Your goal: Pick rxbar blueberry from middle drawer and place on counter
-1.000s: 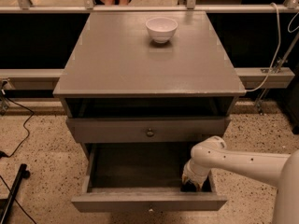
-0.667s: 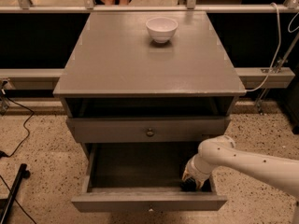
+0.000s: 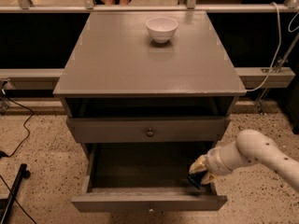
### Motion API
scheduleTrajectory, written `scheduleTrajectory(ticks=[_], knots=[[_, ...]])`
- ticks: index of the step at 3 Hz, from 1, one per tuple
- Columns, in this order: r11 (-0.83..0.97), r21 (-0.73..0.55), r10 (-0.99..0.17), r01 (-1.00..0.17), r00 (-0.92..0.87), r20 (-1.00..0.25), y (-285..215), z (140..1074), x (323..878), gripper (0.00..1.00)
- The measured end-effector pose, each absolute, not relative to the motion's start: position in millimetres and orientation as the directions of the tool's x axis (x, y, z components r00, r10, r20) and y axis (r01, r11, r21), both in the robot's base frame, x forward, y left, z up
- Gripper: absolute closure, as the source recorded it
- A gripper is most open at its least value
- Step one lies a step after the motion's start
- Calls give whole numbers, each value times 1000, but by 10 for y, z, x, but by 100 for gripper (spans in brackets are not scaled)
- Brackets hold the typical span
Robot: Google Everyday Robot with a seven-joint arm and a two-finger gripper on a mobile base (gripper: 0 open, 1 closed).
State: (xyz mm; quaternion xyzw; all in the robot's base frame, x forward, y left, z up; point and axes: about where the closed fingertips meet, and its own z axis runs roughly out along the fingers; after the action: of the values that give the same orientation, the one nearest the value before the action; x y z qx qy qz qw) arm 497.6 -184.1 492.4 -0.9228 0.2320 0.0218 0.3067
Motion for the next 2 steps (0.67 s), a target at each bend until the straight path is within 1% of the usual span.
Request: scheduleTrajectory(ticks=[1,2], knots=[[-690,-602,-371,-401,911,-182,-2270,5657,4544,100],[-696,-642,-341,-321,935,-98,-2697,6631,4122,100]])
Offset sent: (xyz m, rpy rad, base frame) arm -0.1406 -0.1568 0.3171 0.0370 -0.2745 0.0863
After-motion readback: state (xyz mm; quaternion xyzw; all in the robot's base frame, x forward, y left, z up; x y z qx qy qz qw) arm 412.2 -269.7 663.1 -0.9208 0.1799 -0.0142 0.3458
